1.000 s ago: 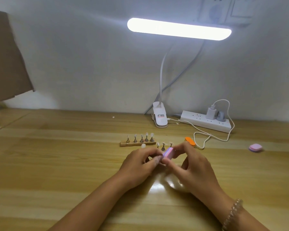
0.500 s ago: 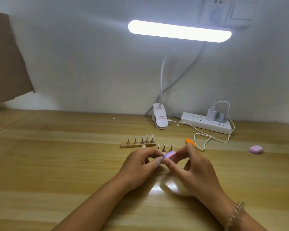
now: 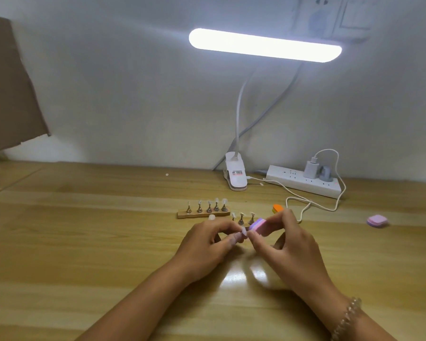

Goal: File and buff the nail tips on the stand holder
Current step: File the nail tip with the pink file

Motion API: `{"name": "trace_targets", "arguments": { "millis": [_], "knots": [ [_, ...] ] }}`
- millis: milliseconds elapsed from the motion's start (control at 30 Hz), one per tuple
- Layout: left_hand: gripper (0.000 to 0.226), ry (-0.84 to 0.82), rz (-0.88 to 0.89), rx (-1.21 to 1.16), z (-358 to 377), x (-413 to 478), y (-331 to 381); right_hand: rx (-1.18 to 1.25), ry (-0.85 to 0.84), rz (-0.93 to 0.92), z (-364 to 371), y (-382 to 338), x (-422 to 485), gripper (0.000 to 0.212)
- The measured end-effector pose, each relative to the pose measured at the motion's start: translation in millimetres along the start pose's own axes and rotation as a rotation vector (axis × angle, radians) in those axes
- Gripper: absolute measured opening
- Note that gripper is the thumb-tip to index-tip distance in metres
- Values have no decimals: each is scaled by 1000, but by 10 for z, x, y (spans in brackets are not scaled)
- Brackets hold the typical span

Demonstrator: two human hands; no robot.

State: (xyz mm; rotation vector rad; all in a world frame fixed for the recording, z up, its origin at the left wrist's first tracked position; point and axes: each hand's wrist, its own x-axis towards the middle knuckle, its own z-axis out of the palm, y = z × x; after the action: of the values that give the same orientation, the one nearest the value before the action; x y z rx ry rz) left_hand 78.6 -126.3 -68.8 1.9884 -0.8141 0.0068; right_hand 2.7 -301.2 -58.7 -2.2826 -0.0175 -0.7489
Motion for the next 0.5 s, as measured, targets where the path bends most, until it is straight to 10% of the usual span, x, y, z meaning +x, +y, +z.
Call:
{"name": "trace_targets", "arguments": {
  "millis": [500],
  "knots": [
    [16, -52, -21, 116, -9, -34, 46, 0, -51, -86, 7, -27, -14, 26]
  ]
}}
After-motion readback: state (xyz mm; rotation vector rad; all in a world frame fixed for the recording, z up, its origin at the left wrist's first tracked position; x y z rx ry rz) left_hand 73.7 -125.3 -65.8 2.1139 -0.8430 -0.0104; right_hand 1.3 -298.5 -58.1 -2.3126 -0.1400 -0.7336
